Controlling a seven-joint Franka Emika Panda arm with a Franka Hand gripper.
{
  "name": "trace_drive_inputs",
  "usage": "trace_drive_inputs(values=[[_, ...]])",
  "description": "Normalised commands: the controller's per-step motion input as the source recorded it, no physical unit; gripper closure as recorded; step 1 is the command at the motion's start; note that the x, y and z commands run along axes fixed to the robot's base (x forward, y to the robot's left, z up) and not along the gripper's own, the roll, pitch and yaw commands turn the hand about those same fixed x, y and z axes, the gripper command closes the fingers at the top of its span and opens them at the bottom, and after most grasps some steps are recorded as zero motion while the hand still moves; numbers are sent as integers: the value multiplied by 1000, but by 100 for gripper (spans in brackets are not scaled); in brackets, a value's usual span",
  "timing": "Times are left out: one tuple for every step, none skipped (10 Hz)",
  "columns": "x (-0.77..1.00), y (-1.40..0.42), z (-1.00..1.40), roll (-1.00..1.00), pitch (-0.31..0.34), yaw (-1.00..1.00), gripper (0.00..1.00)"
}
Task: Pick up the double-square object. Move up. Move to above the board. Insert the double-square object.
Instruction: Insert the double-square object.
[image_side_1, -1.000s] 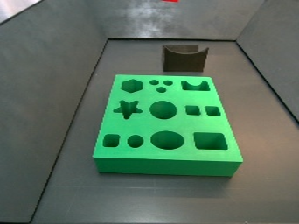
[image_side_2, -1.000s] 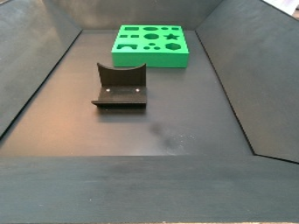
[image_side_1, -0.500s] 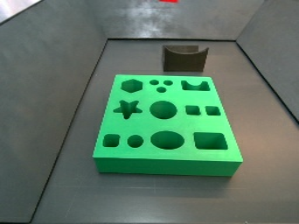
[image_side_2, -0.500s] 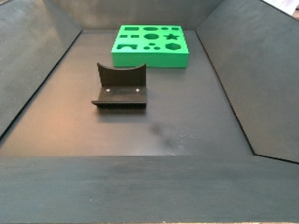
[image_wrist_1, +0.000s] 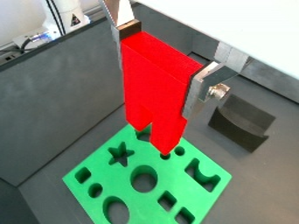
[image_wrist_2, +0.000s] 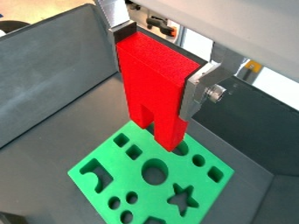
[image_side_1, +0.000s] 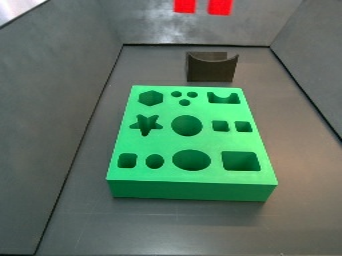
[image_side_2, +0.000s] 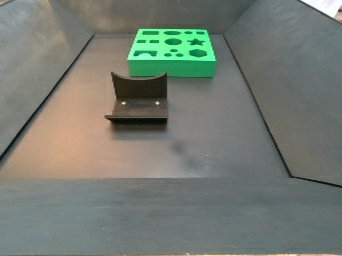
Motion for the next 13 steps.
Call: trace_drive_inputs(values=[[177, 0, 0, 0, 0, 0, 100], [0, 0, 0, -3, -10, 0, 100], [303, 0, -83, 63, -27, 0, 100], [454, 66, -123, 141, 0, 0, 100], [500, 94, -137, 169, 0, 29, 100], [574, 120, -126, 177, 0, 74, 100], [606, 86, -117, 186, 0, 123, 100], [677, 0, -103, 184, 0, 154, 100], [746, 0, -109, 171, 0, 171, 100], [789, 0, -106, 163, 0, 171, 100], [754, 0, -117, 207, 0, 180, 100], [811, 0, -129, 190, 0, 180, 100], [869, 0, -160, 220, 26, 189, 100]])
